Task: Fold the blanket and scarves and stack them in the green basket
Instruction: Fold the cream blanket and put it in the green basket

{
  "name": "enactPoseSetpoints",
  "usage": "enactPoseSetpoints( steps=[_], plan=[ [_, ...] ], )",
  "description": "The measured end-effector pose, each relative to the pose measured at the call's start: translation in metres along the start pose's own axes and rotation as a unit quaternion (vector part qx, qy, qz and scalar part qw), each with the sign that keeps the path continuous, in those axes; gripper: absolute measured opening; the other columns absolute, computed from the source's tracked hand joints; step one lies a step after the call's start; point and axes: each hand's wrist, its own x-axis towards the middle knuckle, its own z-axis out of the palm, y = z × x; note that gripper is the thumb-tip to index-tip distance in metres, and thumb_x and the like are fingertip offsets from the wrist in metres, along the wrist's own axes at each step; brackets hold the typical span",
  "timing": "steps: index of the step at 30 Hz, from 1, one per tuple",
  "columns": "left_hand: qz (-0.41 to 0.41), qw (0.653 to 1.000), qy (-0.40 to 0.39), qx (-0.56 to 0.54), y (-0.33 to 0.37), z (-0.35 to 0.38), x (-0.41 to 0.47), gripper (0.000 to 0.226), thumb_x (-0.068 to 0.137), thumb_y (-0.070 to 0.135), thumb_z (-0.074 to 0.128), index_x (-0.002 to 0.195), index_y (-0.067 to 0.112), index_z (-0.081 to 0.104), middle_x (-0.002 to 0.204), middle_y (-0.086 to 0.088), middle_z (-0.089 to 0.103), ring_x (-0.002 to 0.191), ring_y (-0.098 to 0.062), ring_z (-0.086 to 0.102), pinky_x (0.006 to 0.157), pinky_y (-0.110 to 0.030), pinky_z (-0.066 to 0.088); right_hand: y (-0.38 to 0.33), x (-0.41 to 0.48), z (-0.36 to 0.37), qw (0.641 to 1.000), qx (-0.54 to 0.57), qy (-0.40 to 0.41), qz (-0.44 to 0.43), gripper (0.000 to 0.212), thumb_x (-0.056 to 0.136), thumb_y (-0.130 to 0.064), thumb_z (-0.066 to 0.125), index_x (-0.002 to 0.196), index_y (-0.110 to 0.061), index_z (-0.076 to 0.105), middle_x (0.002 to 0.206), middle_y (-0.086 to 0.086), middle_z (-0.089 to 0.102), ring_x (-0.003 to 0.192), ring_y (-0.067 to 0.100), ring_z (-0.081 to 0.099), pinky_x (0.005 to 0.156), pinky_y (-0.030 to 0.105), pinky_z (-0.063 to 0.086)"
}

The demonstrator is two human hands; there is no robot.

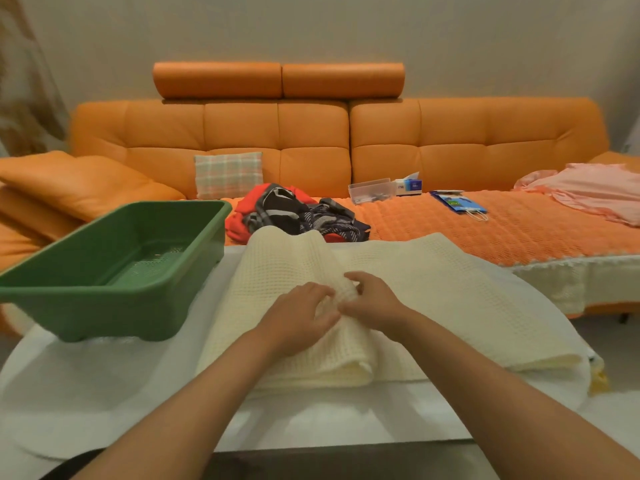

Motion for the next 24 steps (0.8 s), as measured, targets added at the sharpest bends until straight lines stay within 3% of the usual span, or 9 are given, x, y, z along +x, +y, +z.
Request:
enactPoseSetpoints(
  steps=[3,5,7,10,12,14,19,22,24],
  plan=[
    [0.04,0.999,-0.026,-0.01,0.011,-0.012,-0.013,0.076,0.074,0.072,0.065,0.132,0.031,0.04,0.13,0.016,0.039,0.114,-0.006,0.042,0.094,-0.031,0.042,-0.005,0.003,-0.005,0.997,0.045,0.064,-0.018,0.067,0.083,-0.015,0.073,0.144,-0.024,0.046,0.119,0.002,0.058,0.105,0.017,0.061,0.084,0.03,0.052],
    [0.069,0.994,-0.073,0.053,0.013,-0.011,-0.021,0.084,0.064,0.075,0.068,0.131,0.034,0.037,0.127,0.017,0.036,0.108,-0.006,0.041,0.087,-0.029,0.044,0.0,0.004,-0.008,0.995,-0.064,0.067,-0.022,0.067,0.088,-0.019,0.07,0.148,-0.024,0.04,0.134,0.006,0.052,0.118,0.021,0.056,0.092,0.031,0.047],
    [0.085,0.988,-0.095,0.089,0.009,-0.005,-0.025,0.073,0.07,0.068,0.067,0.131,0.037,0.042,0.126,0.018,0.042,0.105,-0.007,0.047,0.085,-0.027,0.045,0.005,-0.002,-0.01,0.978,-0.2,0.044,-0.043,0.062,0.091,-0.023,0.065,0.148,-0.027,0.039,0.144,0.005,0.041,0.123,0.022,0.052,0.099,0.035,0.045],
    [0.062,0.994,-0.093,0.022,0.008,-0.007,-0.024,0.042,0.088,0.048,0.055,0.128,0.036,0.059,0.131,0.018,0.054,0.114,-0.006,0.053,0.094,-0.028,0.046,0.002,-0.02,-0.017,0.972,-0.205,-0.041,-0.11,0.059,0.083,-0.035,0.062,0.14,-0.036,0.047,0.143,-0.003,0.039,0.128,0.018,0.045,0.105,0.039,0.042],
    [0.045,0.994,-0.101,-0.02,0.009,-0.011,-0.023,0.037,0.094,0.037,0.048,0.127,0.031,0.064,0.134,0.015,0.058,0.116,-0.004,0.054,0.098,-0.027,0.044,-0.002,-0.035,-0.021,0.958,-0.222,-0.119,-0.135,0.071,0.076,-0.049,0.063,0.143,-0.039,0.043,0.147,-0.005,0.036,0.135,0.016,0.033,0.112,0.041,0.033],
    [0.039,0.993,-0.111,-0.007,0.009,-0.011,-0.024,0.039,0.096,0.033,0.046,0.13,0.028,0.063,0.137,0.014,0.057,0.12,-0.005,0.053,0.1,-0.026,0.042,0.0,-0.045,-0.021,0.931,-0.3,-0.142,-0.155,0.083,0.072,-0.055,0.064,0.149,-0.038,0.036,0.151,-0.006,0.031,0.138,0.015,0.026,0.115,0.041,0.028],
    [0.082,0.995,-0.055,-0.008,0.011,-0.004,-0.03,0.034,0.099,0.034,0.042,0.121,0.031,0.068,0.123,0.014,0.066,0.105,-0.006,0.059,0.088,-0.035,0.051,0.003,-0.053,-0.026,0.887,-0.398,-0.06,-0.225,0.058,0.084,-0.009,0.065,0.136,-0.033,0.055,0.141,-0.005,0.044,0.125,0.019,0.041,0.101,0.032,0.038],
    [0.113,0.992,-0.048,-0.008,0.015,-0.005,-0.035,0.036,0.101,0.036,0.043,0.131,0.034,0.063,0.14,0.018,0.054,0.121,-0.002,0.051,0.099,-0.028,0.046,-0.001,-0.056,-0.036,0.819,-0.494,-0.001,-0.291,0.043,0.083,-0.008,0.069,0.117,-0.034,0.064,0.127,-0.007,0.051,0.111,0.016,0.045,0.088,0.03,0.039],
    [0.112,0.988,-0.099,0.023,0.017,-0.002,-0.041,0.036,0.101,0.042,0.044,0.127,0.03,0.066,0.146,0.019,0.047,0.128,-0.002,0.046,0.105,-0.027,0.04,0.0,-0.06,-0.037,0.8,-0.536,-0.028,-0.267,0.032,0.086,-0.014,0.065,0.111,-0.033,0.065,0.119,-0.006,0.053,0.106,0.016,0.046,0.085,0.031,0.038]
  ],
)
